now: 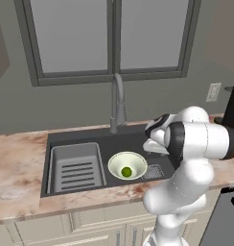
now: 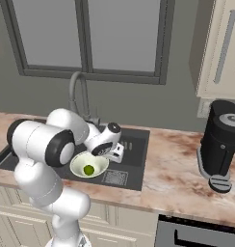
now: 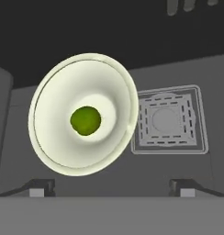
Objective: Pick the lime from the cabinet and place it in the bowl. Then pick the bowl and place it in the sink. Then turn on the sink facuet.
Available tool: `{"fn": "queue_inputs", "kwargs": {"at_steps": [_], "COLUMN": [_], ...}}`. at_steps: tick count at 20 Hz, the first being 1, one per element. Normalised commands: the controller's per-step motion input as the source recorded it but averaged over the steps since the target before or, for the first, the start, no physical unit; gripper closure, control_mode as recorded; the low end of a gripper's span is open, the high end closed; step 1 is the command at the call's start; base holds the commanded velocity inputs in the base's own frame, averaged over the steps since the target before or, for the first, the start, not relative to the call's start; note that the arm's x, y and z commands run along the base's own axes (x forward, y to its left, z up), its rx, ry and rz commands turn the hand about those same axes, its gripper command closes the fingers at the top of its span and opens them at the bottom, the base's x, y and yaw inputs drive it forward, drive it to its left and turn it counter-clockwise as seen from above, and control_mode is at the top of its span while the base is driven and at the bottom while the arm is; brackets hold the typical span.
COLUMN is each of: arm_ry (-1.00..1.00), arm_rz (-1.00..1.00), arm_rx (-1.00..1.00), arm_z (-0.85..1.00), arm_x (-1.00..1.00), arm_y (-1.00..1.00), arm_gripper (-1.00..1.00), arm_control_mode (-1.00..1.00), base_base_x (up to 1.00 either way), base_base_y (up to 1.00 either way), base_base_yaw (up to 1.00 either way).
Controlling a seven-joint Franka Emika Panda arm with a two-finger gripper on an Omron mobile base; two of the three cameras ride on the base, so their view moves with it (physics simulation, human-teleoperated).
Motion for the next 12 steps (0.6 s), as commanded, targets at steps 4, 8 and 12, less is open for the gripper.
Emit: {"fn": "queue_inputs", "kwargs": {"at_steps": [4, 8, 12], "arm_ry": [0.24, 0.18, 0.19], "arm_rz": [-0.01, -0.08, -0.12], "arm_rx": [0.16, 0.50, 0.57], "arm_z": [0.61, 1.00, 1.00], "arm_x": [0.00, -0.16, -0.24], "arm_y": [-0.04, -0.18, -0.06], "arm_gripper": [-1.00, -1.00, -1.00], "arm_control_mode": [-1.00, -1.00, -1.00], "base_base_x": [0.00, 0.00, 0.00], "base_base_y": [0.00, 0.00, 0.00], "base_base_yaw": [0.00, 0.00, 0.00]}}
